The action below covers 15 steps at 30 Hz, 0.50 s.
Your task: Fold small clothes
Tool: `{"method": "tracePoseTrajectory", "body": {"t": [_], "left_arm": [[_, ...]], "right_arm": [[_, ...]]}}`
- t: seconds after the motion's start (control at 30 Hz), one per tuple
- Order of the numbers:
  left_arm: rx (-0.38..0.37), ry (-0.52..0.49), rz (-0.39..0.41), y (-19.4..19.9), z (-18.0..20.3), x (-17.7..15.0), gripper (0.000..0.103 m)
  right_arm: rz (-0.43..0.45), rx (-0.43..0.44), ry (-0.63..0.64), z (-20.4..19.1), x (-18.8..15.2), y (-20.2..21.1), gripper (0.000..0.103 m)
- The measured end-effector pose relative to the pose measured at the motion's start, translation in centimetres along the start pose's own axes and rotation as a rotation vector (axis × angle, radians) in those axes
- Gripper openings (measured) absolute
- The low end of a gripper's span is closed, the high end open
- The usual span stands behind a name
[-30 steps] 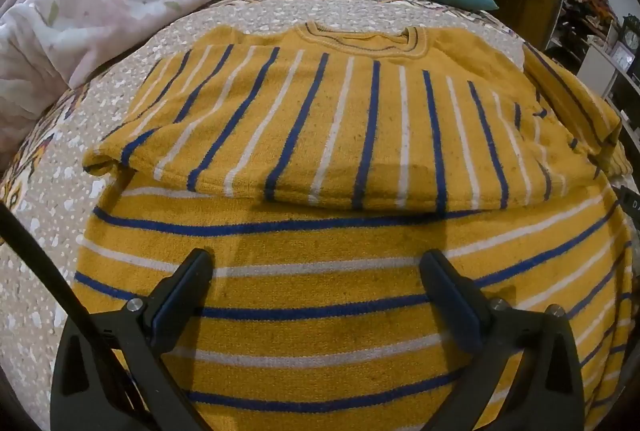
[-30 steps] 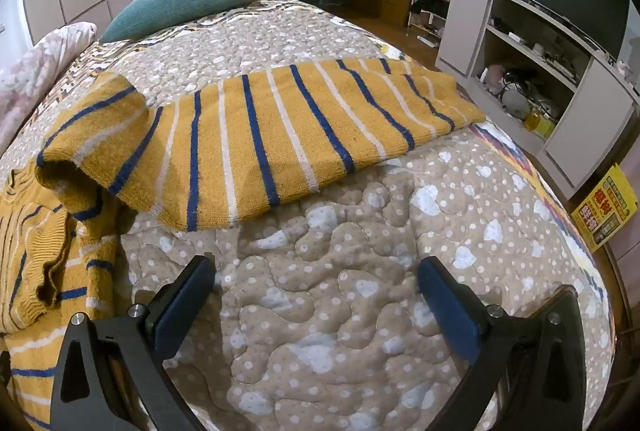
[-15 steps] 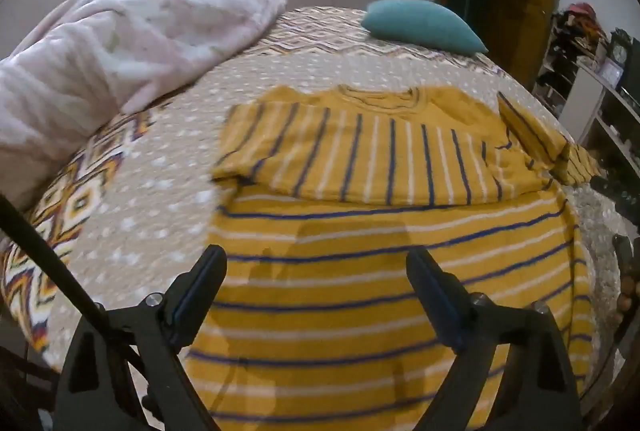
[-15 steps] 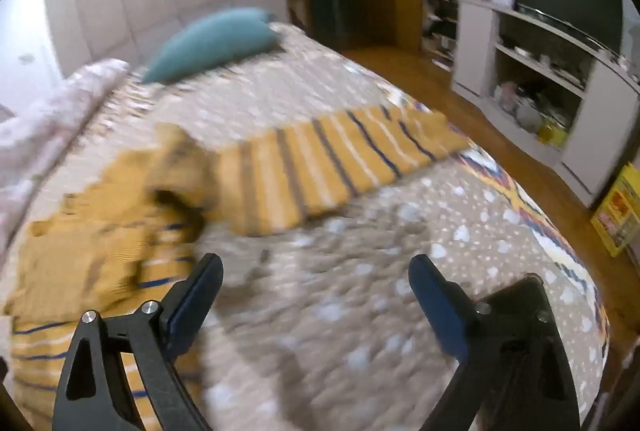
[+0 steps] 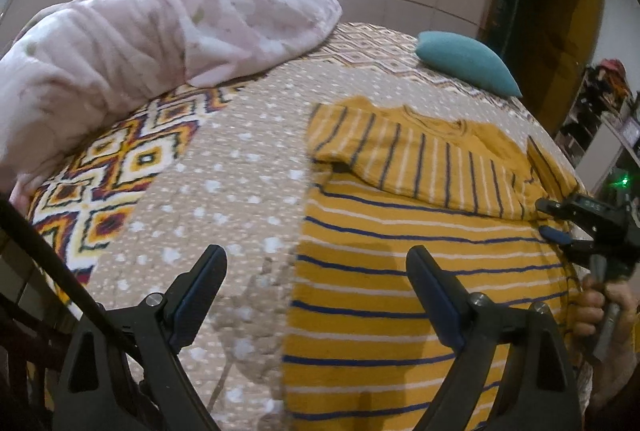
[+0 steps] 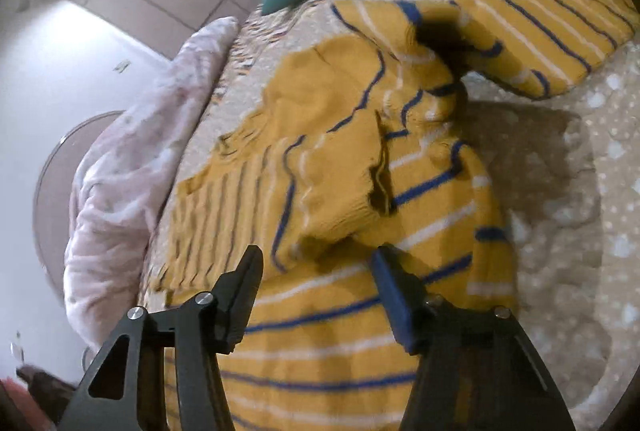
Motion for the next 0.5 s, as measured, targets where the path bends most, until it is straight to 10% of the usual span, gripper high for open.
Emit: {"method": "tracePoseTrajectory", "body": {"t": [0.1, 0.17, 0.37, 0.5], "left_arm": [[0.001, 0.033, 0.01, 0.2, -1.7, 0.1, 0.09], [0.003, 0.06, 0.024, 0.6, -2.9, 0.3, 0.09], [0.076, 0.107, 0.125, 2.6, -8.6, 0.9, 0.09], [0.12, 0.12, 0.167, 3.8, -12.6, -0.1, 0.09]], "right_arm": [[0.009, -0.079, 0.047, -1.0, 1.4, -1.8, 0.051], [-0.024, -0.133, 0.06, -1.8, 2.0, -2.7, 0.008], [-0.028, -0.099, 0.25, -11.4, 1.4, -3.9, 0.007], [-0.143, 0.075, 0.426, -23.9, -3.1, -8.6, 0.007]]}}
Point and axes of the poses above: each gripper's, at about its wrist camera, not at the fingertips, and y roughly against the way its jaws point, z to its right, x to its top, the point moved 6 cm from there along -y, roughly the way its jaws point, and after that the axes turned 11 degrees about x, right-handed, at the moved point
